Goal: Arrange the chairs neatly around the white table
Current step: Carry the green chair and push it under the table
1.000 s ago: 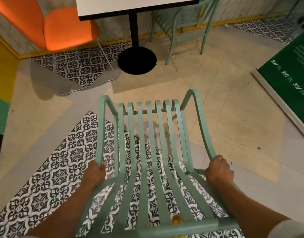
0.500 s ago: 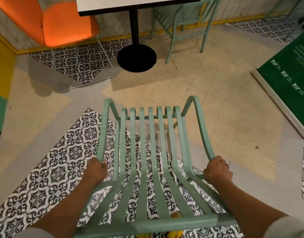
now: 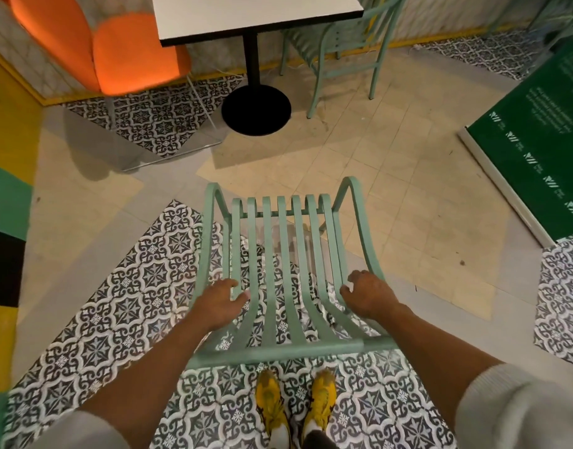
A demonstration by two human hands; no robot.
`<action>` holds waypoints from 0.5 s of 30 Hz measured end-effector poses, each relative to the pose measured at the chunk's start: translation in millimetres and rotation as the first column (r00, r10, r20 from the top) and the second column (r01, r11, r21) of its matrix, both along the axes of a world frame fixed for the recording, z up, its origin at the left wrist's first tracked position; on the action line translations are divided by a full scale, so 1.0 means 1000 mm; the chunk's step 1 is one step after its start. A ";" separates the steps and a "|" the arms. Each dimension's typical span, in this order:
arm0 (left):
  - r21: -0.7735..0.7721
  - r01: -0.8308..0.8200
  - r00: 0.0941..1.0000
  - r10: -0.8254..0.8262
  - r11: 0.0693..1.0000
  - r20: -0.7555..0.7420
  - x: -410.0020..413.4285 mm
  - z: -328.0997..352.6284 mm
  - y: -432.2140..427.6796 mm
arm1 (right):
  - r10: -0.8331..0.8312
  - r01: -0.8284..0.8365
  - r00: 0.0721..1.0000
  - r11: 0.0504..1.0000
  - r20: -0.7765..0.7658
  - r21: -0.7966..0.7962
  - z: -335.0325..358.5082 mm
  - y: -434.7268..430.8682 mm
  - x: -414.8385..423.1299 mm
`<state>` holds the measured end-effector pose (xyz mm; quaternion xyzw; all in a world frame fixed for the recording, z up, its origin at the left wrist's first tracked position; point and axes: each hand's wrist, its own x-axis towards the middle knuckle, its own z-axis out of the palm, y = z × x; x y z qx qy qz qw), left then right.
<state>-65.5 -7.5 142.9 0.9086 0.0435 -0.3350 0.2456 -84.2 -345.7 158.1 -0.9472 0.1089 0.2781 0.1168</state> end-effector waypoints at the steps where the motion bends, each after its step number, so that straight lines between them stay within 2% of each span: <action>1: -0.061 0.035 0.999 -0.038 0.998 -0.037 -0.012 0.014 -0.006 | 0.042 -0.042 0.999 0.998 -0.001 0.041 0.012 0.003 -0.007; 3: -0.142 0.121 0.983 -0.138 0.983 -0.118 -0.039 0.042 -0.017 | 0.111 -0.109 0.994 0.988 -0.009 0.106 0.037 0.010 -0.027; 6: -0.179 0.230 0.958 -0.255 0.957 -0.129 -0.067 0.063 -0.033 | 0.159 -0.148 0.986 0.972 -0.047 0.181 0.055 0.017 -0.053; 8: -0.115 0.295 0.946 -0.307 0.949 -0.103 -0.080 0.073 -0.040 | 0.177 -0.163 0.983 0.966 -0.052 0.202 0.067 0.023 -0.073; 12: 0.112 0.425 0.905 -0.426 0.898 -0.019 -0.091 0.081 -0.037 | 0.240 -0.237 0.971 0.968 -0.019 0.086 0.082 0.034 -0.095; 15: 0.236 0.436 0.880 -0.466 0.869 0.091 -0.097 0.077 -0.036 | 0.248 -0.246 0.968 0.968 -0.047 0.052 0.092 0.040 -0.101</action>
